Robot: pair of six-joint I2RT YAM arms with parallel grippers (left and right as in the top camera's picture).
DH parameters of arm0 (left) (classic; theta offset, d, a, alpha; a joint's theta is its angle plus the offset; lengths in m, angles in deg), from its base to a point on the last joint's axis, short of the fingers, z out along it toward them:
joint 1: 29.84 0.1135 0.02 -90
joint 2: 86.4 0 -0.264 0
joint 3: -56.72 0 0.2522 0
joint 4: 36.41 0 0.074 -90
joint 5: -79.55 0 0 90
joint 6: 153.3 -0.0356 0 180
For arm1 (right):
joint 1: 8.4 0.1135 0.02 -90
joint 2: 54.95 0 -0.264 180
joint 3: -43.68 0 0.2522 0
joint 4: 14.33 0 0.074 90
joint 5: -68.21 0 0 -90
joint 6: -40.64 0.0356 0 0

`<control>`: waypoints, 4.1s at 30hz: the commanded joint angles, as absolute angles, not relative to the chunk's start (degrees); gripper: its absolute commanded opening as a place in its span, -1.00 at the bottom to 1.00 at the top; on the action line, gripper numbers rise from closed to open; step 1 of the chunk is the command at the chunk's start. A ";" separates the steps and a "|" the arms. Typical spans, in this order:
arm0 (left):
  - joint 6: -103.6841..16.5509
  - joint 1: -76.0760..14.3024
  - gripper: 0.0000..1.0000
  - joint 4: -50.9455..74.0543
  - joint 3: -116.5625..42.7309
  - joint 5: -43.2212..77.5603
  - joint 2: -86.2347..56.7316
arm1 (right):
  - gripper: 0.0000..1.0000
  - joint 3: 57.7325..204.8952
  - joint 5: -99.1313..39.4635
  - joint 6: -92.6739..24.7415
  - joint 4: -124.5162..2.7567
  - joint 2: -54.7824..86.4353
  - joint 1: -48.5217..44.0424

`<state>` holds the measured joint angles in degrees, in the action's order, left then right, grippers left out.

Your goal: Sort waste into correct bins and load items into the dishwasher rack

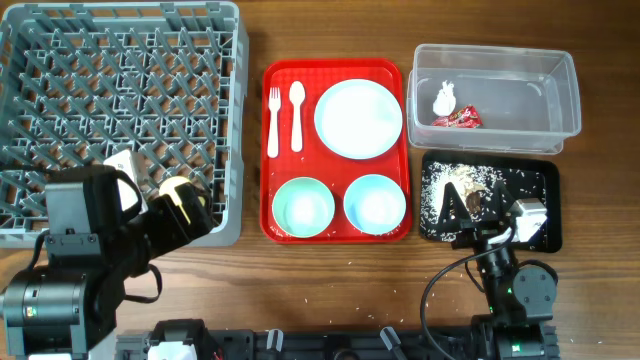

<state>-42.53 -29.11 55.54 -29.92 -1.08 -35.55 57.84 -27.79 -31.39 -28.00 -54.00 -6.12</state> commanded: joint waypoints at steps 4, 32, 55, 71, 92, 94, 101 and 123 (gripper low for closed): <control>-35.38 -30.70 0.91 42.65 -29.97 15.60 -32.86 | 1.00 57.73 -28.49 -30.82 -27.56 -54.67 -6.40; -46.22 -50.50 0.17 6.28 -30.58 -15.27 21.87 | 1.00 57.73 -28.49 -30.84 -27.56 -54.67 -6.40; -47.47 -50.24 -0.92 6.32 -32.54 -16.27 25.52 | 0.99 57.73 -28.49 -30.82 -27.56 -54.67 -6.40; -62.29 -35.82 -0.78 20.53 -34.03 -16.42 10.79 | 1.00 57.73 -28.49 -30.82 -27.56 -54.67 -6.40; -48.45 -48.75 0.24 -0.94 -34.18 -9.82 32.43 | 0.99 57.73 -28.49 -30.84 -27.56 -54.67 -6.40; -50.68 -49.76 0.26 -1.55 -34.18 -9.82 33.34 | 0.99 57.73 -28.49 -30.82 -27.56 -54.67 -6.40; -48.67 -51.38 -0.86 0.79 -34.21 -12.88 37.13 | 0.99 57.73 -28.49 -30.82 -27.56 -54.67 -6.40; -56.89 -42.09 -0.86 22.84 -34.07 -26.19 13.67 | 1.00 57.73 -28.49 -30.82 -27.56 -54.67 -6.40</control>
